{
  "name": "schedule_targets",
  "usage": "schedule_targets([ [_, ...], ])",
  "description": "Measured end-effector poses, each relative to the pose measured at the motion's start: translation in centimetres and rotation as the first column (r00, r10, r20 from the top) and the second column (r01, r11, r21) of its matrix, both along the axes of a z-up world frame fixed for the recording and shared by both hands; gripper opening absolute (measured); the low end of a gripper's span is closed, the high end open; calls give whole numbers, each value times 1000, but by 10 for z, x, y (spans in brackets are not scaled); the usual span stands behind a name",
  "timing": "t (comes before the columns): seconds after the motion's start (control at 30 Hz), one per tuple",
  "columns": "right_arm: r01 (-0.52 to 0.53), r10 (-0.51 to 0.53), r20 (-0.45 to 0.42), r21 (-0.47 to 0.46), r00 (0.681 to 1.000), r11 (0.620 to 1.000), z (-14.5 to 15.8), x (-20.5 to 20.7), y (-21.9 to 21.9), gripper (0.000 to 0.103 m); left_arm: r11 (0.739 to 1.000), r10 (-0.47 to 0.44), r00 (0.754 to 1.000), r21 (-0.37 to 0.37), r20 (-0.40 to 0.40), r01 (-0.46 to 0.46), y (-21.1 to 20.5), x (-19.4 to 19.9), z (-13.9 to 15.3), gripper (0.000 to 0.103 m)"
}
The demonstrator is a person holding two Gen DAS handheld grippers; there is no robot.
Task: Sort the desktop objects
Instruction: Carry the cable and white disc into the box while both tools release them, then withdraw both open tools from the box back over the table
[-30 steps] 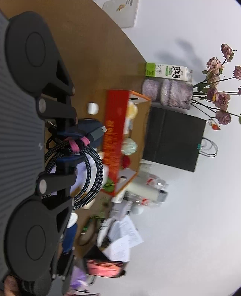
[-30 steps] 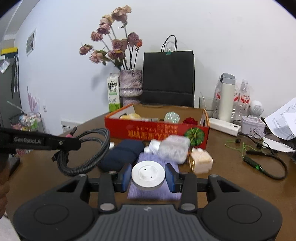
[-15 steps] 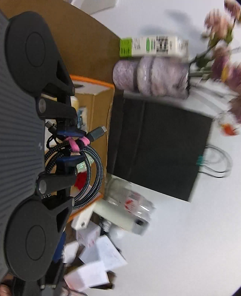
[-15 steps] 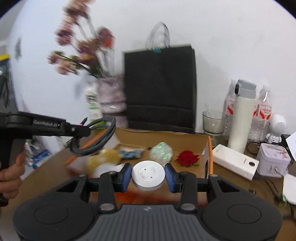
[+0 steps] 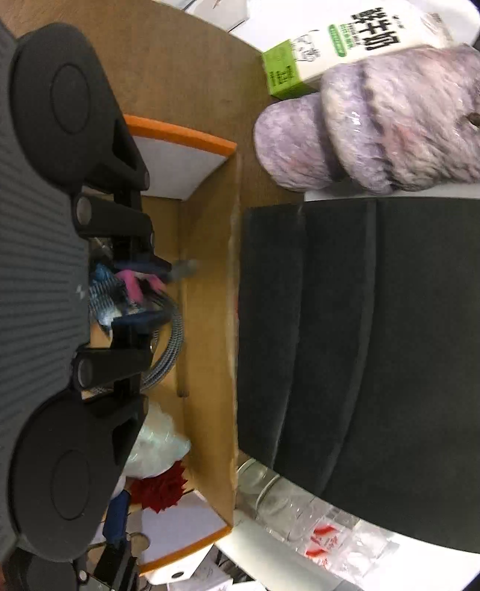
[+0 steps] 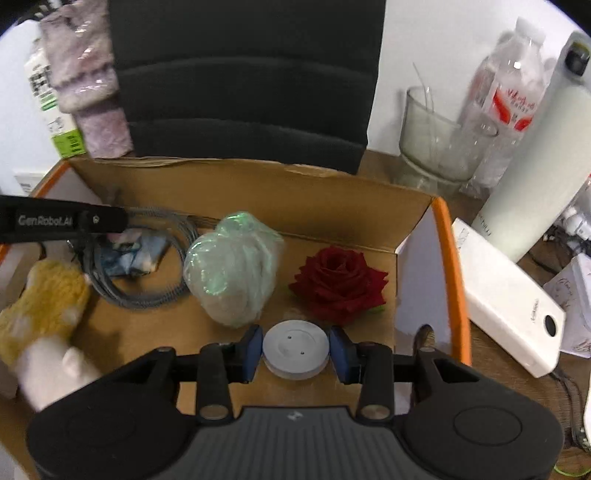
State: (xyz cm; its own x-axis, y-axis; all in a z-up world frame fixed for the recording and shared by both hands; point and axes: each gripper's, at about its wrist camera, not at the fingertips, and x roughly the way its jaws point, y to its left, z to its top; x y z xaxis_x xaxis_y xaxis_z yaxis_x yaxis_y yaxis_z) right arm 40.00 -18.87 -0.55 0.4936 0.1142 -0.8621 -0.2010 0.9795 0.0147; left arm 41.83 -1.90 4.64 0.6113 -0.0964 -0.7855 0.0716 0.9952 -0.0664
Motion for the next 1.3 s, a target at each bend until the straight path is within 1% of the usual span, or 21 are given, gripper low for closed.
schedule_targets([
  [0.03,8,-8,-11,6,1000,1000,-1,3,-1,40,1000,-8,1000,5,9,8,-2,0,1,42],
  [0.1,19,-19,-9,16,1000,1000,2,4,-4,48,1000,-18,999,3,40,18,-2,0,5,53],
  [0.13,27,-27,-1,17,1000,999,5,3,-6,51,1000,-25,998,1,53,25,-2,-3,8,56],
  [0.17,32,-32,6,34,999,999,8,3,-9,51,1000,-28,998,-4,56,28,-2,-6,11,59],
  [0.23,49,-50,13,84,999,995,16,-2,-14,52,1000,-14,999,-6,52,14,0,-12,17,79],
  [0.3,60,-65,37,121,997,991,26,-13,-18,59,999,48,995,-24,82,-46,7,-31,25,86],
  [0.33,60,-67,52,127,996,990,31,-21,-18,65,997,73,992,-47,100,-68,11,-45,28,88],
  [0.4,49,-63,95,144,993,988,39,-38,-19,68,995,80,989,-75,127,-71,16,-74,34,93],
  [0.47,48,-71,127,175,989,983,46,-61,-22,69,992,107,982,-78,159,-95,19,-105,38,99],
  [0.53,35,-69,168,201,983,979,53,-81,-24,69,989,131,972,-90,196,-115,21,-140,43,101],
  [0.6,21,-69,221,211,973,977,61,-112,-24,73,989,131,965,-104,229,-109,24,-174,47,103],
  [0.67,-7,-50,268,209,962,978,67,-147,-23,79,987,139,953,-112,270,-113,22,-207,53,103],
  [0.73,-32,-31,298,206,954,978,71,-175,-21,79,987,142,944,-115,298,-112,20,-235,56,103],
  [0.87,-68,-17,356,223,934,972,73,-234,-18,79,990,106,933,-121,343,-68,17,-288,56,103],
  [0.9,-80,-7,374,215,927,973,73,-250,-16,80,991,102,931,-121,350,-63,17,-300,55,103],
  [1.0,-87,-5,417,201,909,976,70,-291,-15,82,992,98,921,-112,377,-60,19,-331,51,103],
  [1.07,-94,-4,421,212,907,973,63,-314,-14,82,992,98,916,-108,388,-61,20,-350,46,103],
  [1.17,-97,-3,442,203,897,974,52,-346,-11,82,997,63,905,-69,420,-38,20,-380,33,103],
  [1.23,-105,6,466,187,885,977,45,-368,-12,82,998,59,906,-34,419,-50,20,-395,24,103],
  [1.3,-109,9,484,178,875,978,38,-389,-14,82,997,70,910,-55,409,-52,25,-408,16,103],
])
